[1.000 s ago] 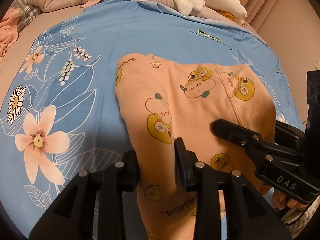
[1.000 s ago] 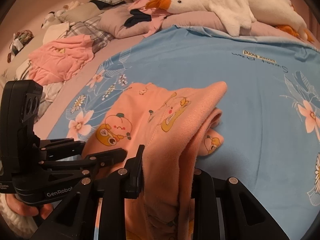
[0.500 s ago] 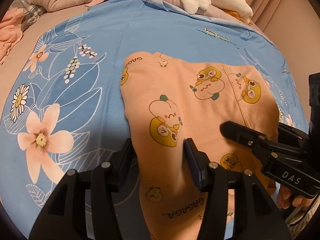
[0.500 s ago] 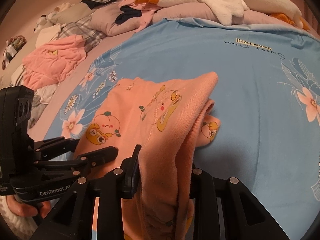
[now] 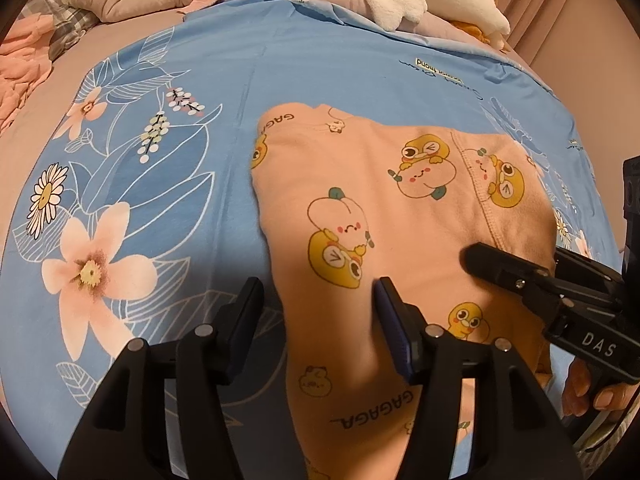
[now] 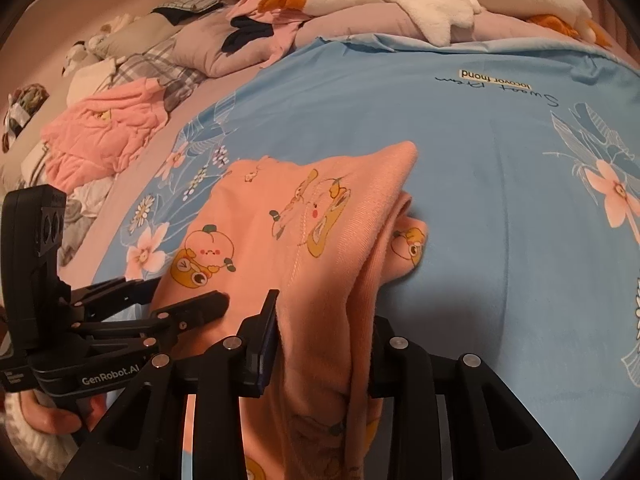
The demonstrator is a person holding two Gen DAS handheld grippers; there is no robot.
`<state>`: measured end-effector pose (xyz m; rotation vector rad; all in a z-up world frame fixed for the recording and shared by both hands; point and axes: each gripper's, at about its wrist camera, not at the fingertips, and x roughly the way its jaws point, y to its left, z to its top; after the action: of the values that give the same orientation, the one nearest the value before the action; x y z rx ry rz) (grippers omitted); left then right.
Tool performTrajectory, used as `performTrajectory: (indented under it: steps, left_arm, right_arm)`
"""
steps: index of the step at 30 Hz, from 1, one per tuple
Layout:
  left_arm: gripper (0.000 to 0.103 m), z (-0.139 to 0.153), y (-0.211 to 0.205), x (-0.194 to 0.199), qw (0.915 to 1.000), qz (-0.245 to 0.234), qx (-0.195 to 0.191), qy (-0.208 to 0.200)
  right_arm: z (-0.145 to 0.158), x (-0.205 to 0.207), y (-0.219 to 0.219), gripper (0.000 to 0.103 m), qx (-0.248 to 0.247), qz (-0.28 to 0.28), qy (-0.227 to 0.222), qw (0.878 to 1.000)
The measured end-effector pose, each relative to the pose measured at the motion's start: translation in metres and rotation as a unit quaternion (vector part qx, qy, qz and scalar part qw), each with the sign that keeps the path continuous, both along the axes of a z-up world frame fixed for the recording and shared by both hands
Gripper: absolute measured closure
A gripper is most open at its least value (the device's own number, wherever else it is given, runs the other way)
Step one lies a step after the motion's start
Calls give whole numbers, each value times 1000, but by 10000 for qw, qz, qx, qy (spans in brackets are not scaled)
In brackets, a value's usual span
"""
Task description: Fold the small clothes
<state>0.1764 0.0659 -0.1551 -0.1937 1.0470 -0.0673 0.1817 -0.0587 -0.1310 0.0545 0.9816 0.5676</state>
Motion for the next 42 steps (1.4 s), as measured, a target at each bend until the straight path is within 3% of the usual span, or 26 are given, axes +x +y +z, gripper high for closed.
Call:
performTrajectory:
  steps: [42]
  left_arm:
    - [45, 12, -4, -34, 9992, 126, 368, -43]
  right_arm:
    - [4, -14, -22, 70, 21, -182, 33, 9998]
